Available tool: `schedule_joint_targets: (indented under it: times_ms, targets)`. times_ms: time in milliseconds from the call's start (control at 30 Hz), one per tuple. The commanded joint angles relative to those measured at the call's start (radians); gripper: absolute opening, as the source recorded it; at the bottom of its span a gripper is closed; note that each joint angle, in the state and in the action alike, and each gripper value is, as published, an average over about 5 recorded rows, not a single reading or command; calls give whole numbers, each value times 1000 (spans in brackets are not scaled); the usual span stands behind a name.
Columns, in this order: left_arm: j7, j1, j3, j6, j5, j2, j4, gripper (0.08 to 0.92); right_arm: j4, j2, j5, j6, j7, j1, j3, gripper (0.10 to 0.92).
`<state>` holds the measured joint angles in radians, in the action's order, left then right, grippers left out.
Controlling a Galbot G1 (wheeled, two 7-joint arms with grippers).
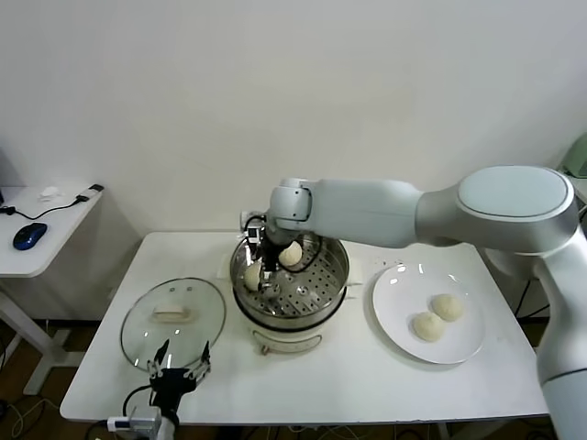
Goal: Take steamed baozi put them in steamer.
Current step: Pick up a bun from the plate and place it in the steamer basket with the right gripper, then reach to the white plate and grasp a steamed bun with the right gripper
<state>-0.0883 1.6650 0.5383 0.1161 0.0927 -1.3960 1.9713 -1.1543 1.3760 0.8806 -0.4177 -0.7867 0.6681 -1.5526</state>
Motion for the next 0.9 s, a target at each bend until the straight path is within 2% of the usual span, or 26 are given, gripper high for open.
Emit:
schedule_joint_targets:
  times_ms: [33, 233, 367, 500, 667, 900]
  targets:
    - [0, 0, 0, -1, 1, 0, -1, 823, -65, -166, -32, 180, -205, 198, -65, 822]
    - [2, 0, -4, 7, -3, -5, 16, 823, -135, -463, -138, 304, -359, 382, -221, 823]
    - [2, -1, -6, 10, -2, -7, 19, 823, -196, -634, -268, 332, -355, 389, -336, 823]
    - [2, 1, -2, 7, 0, -7, 18, 823, -232, -765, -363, 304, -307, 243, -327, 823]
    - [0, 5, 6, 6, 3, -11, 19, 823, -213, -846, -496, 247, -256, -38, -146, 823]
    - [-3, 22, 16, 6, 12, -17, 25, 823, -173, -838, -569, 173, -182, -294, 60, 823]
